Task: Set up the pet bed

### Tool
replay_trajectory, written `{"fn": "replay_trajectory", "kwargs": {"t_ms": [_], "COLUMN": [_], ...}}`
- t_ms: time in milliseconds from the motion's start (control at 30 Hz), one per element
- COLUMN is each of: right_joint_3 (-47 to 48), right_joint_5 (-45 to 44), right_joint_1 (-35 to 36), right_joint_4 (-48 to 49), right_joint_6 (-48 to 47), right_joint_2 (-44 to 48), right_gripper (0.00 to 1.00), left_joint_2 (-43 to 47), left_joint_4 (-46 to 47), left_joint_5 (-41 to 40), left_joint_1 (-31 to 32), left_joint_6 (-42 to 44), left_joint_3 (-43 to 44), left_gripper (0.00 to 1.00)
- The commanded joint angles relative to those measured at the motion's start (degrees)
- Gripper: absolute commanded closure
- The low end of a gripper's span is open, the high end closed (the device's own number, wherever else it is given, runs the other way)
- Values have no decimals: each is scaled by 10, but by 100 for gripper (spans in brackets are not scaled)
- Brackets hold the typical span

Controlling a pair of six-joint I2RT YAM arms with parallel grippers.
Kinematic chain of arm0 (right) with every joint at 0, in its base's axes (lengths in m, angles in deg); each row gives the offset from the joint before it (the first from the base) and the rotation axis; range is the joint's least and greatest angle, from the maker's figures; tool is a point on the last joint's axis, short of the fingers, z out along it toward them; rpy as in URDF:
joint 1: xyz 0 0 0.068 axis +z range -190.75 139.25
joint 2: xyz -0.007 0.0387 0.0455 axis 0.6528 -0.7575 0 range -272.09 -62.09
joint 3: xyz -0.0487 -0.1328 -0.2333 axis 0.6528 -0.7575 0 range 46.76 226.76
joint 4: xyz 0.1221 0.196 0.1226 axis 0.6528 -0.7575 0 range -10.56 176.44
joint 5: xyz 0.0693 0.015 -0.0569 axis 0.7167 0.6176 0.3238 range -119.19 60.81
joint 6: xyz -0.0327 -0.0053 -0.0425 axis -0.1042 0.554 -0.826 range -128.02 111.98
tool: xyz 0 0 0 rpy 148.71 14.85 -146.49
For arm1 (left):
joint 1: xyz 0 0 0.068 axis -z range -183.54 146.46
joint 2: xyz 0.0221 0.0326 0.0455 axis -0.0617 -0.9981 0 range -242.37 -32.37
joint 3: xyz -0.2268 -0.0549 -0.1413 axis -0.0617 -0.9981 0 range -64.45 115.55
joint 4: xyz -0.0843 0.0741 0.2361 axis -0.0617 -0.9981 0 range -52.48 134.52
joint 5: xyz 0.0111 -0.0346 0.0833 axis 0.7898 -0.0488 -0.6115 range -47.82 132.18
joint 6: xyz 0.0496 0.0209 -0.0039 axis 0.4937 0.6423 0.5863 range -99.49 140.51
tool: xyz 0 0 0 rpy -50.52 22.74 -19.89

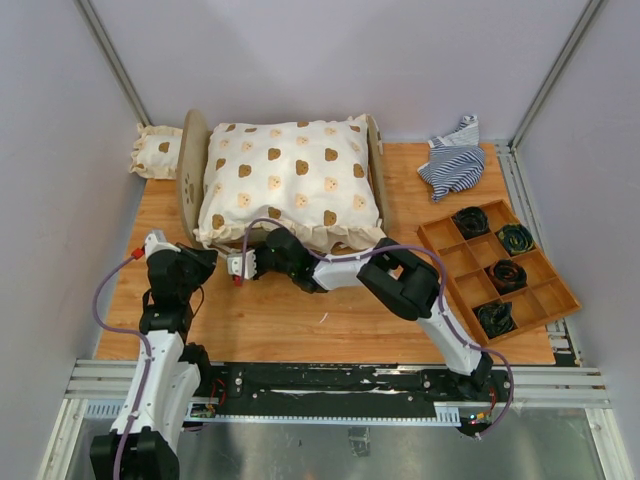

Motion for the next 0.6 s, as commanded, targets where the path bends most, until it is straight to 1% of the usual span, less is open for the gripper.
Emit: {"fn": "replay_trajectory", "kwargs": {"t_ms": [0, 133, 267, 400, 567], "right_joint_3": [0, 8, 22, 26, 28], "right_joint_5": [10, -22, -36, -31, -5], "right_joint_1": [1, 8, 19, 31, 41], "right_joint_4": [28, 29, 16, 16, 25], "right_joint_6": [-52, -101, -147, -187, -196], "right_joint_2": [21, 11, 5, 2, 8], "right_gripper": [100, 100, 100, 100, 100], "left_joint_2": [-6, -6, -6, -11, -19], "left_joint_4": [16, 12, 12, 20, 10], "left_joint_5": [0, 11, 25, 37, 41], "left_joint_1": [-3, -4, -4, -5, -10], "left_joint_6": [-12, -12, -23, -26, -21], "left_joint_3": [19, 26, 22, 21, 29], "left_gripper": [100, 100, 100, 100, 100]}}
